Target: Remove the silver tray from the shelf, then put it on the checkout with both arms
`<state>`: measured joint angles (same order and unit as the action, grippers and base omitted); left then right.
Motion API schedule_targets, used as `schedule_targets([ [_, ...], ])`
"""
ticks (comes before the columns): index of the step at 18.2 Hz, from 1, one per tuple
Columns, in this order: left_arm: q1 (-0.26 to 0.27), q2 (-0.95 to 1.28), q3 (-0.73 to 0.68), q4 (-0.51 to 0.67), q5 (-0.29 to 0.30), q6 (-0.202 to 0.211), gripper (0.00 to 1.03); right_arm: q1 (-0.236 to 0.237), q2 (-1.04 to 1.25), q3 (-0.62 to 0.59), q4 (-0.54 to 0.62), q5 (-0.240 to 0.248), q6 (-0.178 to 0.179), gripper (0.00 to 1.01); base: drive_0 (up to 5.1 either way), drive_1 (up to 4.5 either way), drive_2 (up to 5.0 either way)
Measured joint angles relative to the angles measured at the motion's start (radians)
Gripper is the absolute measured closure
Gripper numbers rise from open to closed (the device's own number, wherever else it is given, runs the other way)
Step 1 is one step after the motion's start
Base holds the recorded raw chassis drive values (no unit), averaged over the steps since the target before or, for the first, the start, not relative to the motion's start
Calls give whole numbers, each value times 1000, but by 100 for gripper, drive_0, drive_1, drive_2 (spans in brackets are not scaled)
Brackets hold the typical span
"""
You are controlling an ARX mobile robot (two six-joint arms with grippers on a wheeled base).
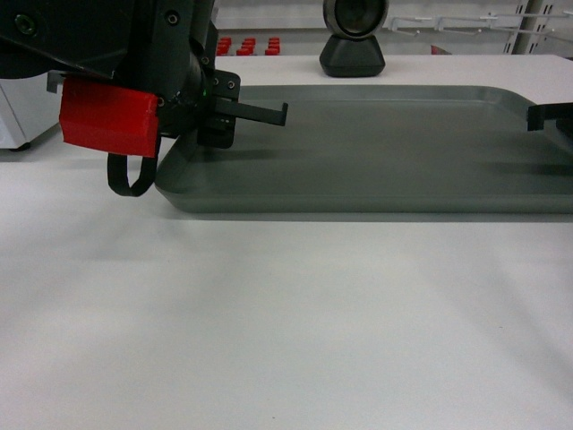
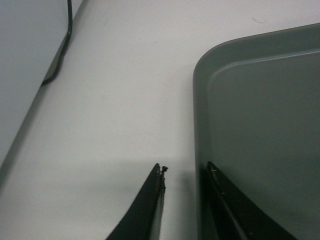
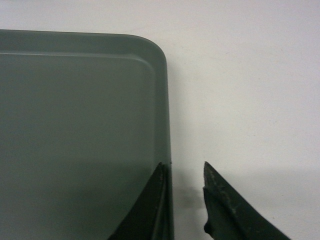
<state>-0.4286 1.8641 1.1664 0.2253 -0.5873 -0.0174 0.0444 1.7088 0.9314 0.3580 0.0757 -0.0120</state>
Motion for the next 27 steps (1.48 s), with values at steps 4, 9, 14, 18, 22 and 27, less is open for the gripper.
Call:
schedule_targets([
  [4, 5, 0, 0, 8, -19, 26, 33, -13, 0, 0, 11, 22, 0, 37, 0, 0, 0],
  [9, 1, -8, 8, -5, -12, 18, 6, -13, -1, 0, 37, -26, 15, 2, 0, 0, 0],
  [14, -2, -71, 76, -6, -11, 16, 5, -13, -35, 39, 5, -73, 76, 3, 0, 0, 0],
  [18, -2, -139, 92, -11, -4, 17, 5, -33, -128, 72, -14, -93, 144, 3, 0, 0, 0],
  [22, -17, -243, 93, -29, 24, -18, 5, -40, -242, 74, -33, -97, 183, 3, 0, 0, 0],
  [27, -29, -264, 66, -19, 29, -37, 5, -29, -305, 74, -50, -85, 192, 3, 0, 0, 0],
])
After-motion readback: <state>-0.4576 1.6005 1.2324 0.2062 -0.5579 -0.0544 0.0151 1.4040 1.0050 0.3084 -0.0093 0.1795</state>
